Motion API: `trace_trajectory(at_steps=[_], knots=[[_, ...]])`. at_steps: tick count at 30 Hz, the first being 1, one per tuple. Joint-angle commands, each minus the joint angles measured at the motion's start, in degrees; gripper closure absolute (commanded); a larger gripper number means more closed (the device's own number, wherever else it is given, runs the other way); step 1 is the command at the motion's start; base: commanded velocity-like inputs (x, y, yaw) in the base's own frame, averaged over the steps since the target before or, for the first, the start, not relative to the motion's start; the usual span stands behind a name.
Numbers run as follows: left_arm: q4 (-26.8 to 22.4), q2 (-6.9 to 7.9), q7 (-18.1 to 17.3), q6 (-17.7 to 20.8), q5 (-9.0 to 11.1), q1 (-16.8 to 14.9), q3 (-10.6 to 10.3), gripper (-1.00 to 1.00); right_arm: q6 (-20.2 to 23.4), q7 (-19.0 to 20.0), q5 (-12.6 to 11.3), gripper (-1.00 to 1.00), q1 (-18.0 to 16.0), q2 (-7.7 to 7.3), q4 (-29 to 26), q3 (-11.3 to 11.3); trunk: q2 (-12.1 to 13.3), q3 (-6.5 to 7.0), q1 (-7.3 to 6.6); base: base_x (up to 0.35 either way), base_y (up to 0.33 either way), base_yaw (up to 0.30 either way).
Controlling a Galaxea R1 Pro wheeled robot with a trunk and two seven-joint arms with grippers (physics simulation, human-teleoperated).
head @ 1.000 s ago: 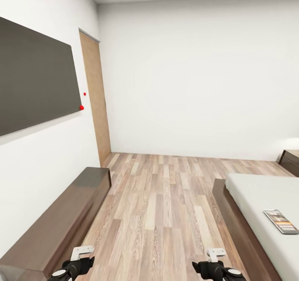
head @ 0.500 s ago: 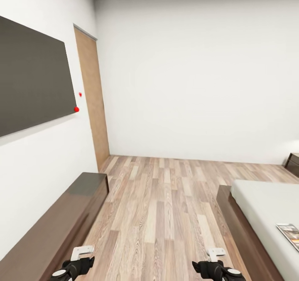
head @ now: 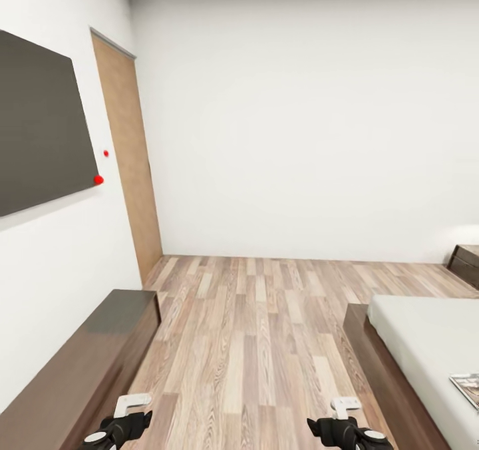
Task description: In the bedroom, move the book from the bed onto either nightstand, and place the two sandals side by side next to the bed.
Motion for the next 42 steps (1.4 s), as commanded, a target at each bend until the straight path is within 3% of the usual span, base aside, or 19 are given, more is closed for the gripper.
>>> trace_trajectory(at_steps=[1, 22, 42], knots=[[0.0, 0.03, -0.1, -0.2, 0.6, 0.0, -0.5, -1.00, 0.2, 0.4, 0.4, -1.00, 0.0, 0.04, -0.1, -0.5, 0.0, -0.02, 0.06, 0.350, 0.061, -0.256], [0.0, -0.07, -0.1, -0.2, 0.6, 0.0, -0.5, -1.00, 0.2, 0.6, 0.2, -1.00, 0.0, 0.00, -0.1, -0.5, 0.0, -0.02, 0.06, 0.349, 0.134, -0.275], [0.0, -0.07, -0.1, -0.2, 0.6, 0.0, -0.5, -1.00, 0.2, 0.6, 0.2, -1.00, 0.0, 0.18, -0.1, -0.5, 0.0, -0.02, 0.06, 0.341, 0.202, -0.070]])
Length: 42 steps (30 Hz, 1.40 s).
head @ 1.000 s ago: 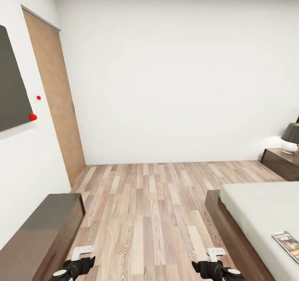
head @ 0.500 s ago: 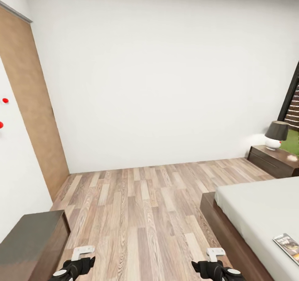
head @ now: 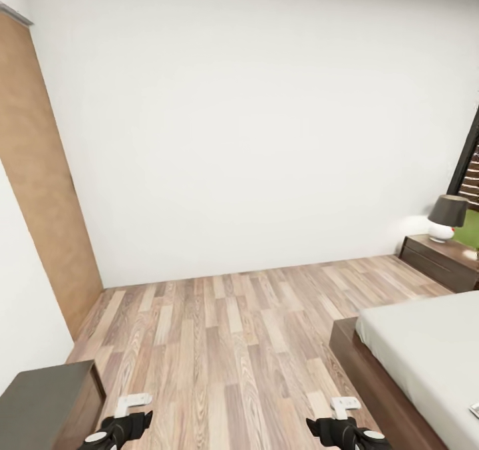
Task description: In the bedroom, move the book from the bed onto either nightstand, and place the two sandals side by side next to the bed.
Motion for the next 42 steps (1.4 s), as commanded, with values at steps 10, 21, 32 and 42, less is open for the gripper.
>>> trace_trajectory(at_steps=[10, 21, 32, 42], knots=[[0.0, -0.01, -0.1, -0.2, 0.6, 0.0, -0.5, -1.00, 0.2, 0.5, 0.4, -1.00, 0.0, 0.01, -0.1, -0.5, 0.0, -0.02, 0.06, 0.339, 0.204, -0.249], [0.0, -0.04, -0.1, -0.2, 0.6, 0.0, -0.5, -1.00, 0.2, 0.6, 0.3, -1.00, 0.0, -0.01, -0.1, -0.5, 0.0, -0.02, 0.06, 0.321, 0.233, -0.291], [0.0, -0.05, -0.1, -0.2, 0.6, 0.0, -0.5, -1.00, 0.2, 0.6, 0.3, -1.00, 0.0, -0.05, -0.1, -0.5, 0.0, -0.02, 0.06, 0.300, 0.260, -0.296], [0.0, -0.03, -0.1, -0.2, 0.6, 0.0, -0.5, -1.00, 0.2, 0.6, 0.3, -1.00, 0.0, -0.09, -0.1, -0.6, 0.0, -0.02, 0.06, 0.293, 0.266, -0.296]])
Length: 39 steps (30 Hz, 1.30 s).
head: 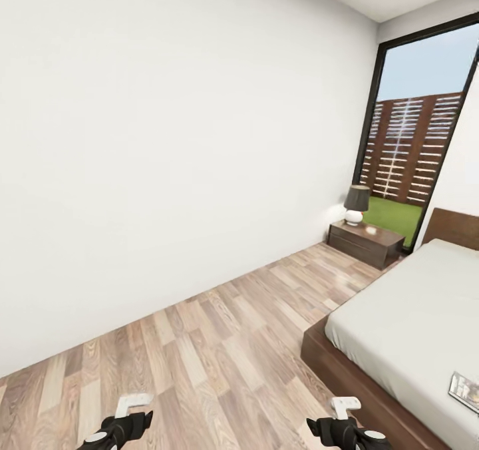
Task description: In the bedroom, move the book from the bed onto either nightstand, and place the two sandals side by side next to the bed.
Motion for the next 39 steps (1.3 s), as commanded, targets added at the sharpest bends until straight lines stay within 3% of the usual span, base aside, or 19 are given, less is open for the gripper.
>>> trace_trajectory(at_steps=[1, 39], knots=[[0.0, 0.04, -0.1, -0.2, 0.6, 0.0, -0.5, -1.00, 0.2, 0.4, 0.4, -1.00, 0.0, 0.04, -0.1, -0.5, 0.0, -0.02, 0.05, 0.290, 0.267, -0.296], [0.0, 0.02, -0.1, -0.2, 0.6, 0.0, -0.5, -1.00, 0.2, 0.7, 0.3, -1.00, 0.0, -0.06, 0.1, -0.6, 0.0, 0.60, 0.05, 0.286, 0.232, -0.296]])
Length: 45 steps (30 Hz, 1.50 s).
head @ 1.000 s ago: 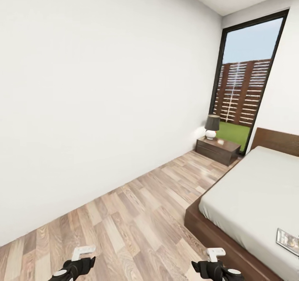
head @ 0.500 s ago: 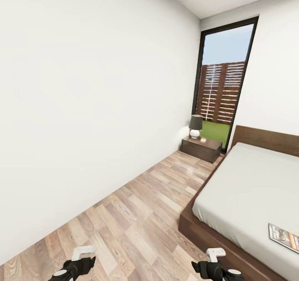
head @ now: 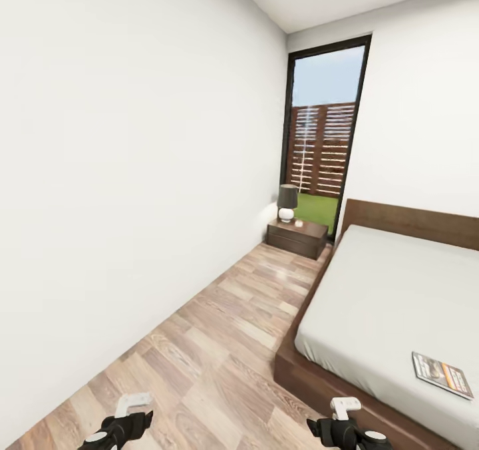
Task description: In the bedroom, move the book from the bed onto either nightstand, and place the two sandals side by side next to the bed.
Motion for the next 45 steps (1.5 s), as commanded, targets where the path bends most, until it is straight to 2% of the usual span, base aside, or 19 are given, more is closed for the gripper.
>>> trace_trajectory(at_steps=[1, 13, 45], knots=[[0.0, 0.04, -0.1, -0.2, 0.6, 0.0, -0.5, -1.00, 0.2, 0.4, 0.4, -1.00, 0.0, 0.06, -0.1, -0.5, 0.0, 0.01, 0.05, 0.284, 0.128, -0.296], [0.0, 0.04, -0.1, -0.2, 0.6, 0.0, -0.5, -1.00, 0.2, 0.4, 0.4, -1.00, 0.0, 0.09, 0.0, -0.4, 0.0, 0.31, 0.05, 0.193, 0.047, -0.296], [0.0, -0.05, -0.1, -0.2, 0.6, 0.0, -0.5, -1.00, 0.3, 0.4, 0.4, -1.00, 0.0, 0.11, 0.0, -0.5, 0.0, 1.17, 0.05, 0.011, 0.002, -0.296]])
